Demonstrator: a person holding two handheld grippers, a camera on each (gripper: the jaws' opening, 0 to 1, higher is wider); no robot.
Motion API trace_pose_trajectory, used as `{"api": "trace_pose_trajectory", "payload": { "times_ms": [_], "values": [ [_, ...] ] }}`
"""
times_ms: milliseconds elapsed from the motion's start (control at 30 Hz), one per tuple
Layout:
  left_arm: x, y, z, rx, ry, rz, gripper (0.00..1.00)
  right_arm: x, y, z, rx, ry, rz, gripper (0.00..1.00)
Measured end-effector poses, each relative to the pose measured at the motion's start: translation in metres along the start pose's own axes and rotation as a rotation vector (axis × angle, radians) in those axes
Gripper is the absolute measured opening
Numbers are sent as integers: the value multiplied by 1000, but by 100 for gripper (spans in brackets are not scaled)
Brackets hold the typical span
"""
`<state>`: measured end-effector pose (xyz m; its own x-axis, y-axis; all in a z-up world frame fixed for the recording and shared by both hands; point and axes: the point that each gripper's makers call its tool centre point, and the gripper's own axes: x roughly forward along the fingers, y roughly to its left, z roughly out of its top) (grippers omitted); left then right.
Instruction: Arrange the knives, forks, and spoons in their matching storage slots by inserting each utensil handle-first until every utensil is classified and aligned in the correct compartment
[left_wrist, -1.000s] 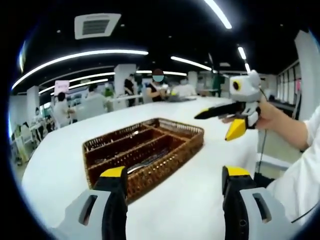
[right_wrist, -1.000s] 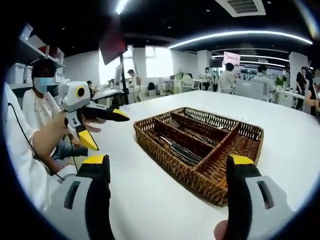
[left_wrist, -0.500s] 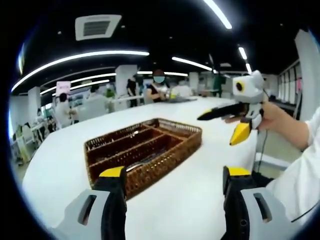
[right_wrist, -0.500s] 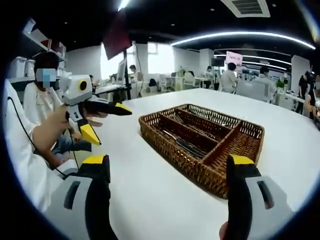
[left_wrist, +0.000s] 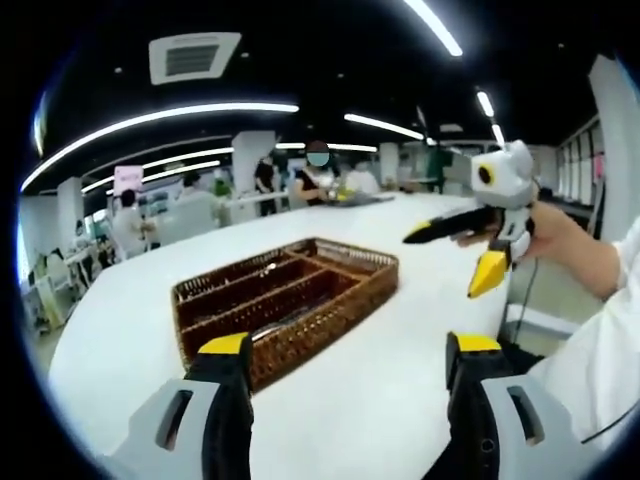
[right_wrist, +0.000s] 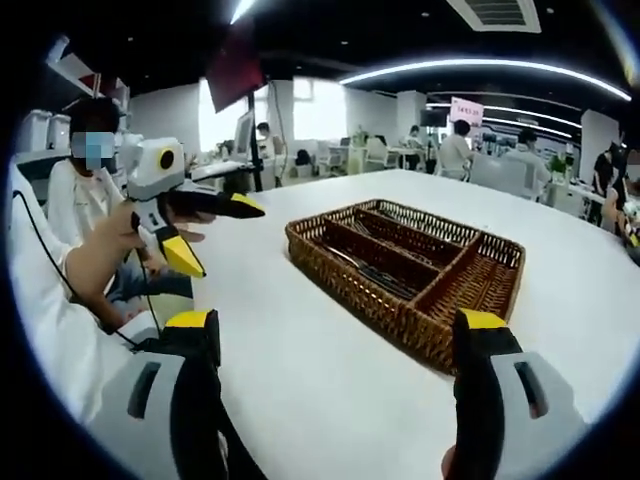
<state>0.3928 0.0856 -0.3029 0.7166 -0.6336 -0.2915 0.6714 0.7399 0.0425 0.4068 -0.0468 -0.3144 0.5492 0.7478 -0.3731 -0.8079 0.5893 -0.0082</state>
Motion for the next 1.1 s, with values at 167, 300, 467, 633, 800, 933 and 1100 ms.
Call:
{"api": "trace_pose_trajectory", "payload": {
  "times_ms": [167, 300, 467, 633, 800, 933, 1100],
  "values": [
    [-2, -4, 0, 6, 4, 3, 79, -5, 4, -1, 1, 10, -13, 100],
    [-4, -7, 0, 7, 8, 2, 78, -8, 10, -2, -3, 10, -10, 100],
    [-8, -11, 0, 6, 13, 6, 77, -12, 17, -7, -10, 32, -7, 100],
    [-10, -15, -1, 8, 16, 9, 77, -18, 19, -8, -15, 33, -10, 100],
    [-13, -18, -2, 9, 20, 13, 76, -22, 25, -8, -18, 34, -10, 100],
    [-16, -20, 0, 13, 16, 15, 76, -27, 27, -6, -22, 32, -21, 100],
    [-19, -23, 0, 17, 15, 17, 76, -30, 31, -8, -20, 47, -23, 100]
  ]
}}
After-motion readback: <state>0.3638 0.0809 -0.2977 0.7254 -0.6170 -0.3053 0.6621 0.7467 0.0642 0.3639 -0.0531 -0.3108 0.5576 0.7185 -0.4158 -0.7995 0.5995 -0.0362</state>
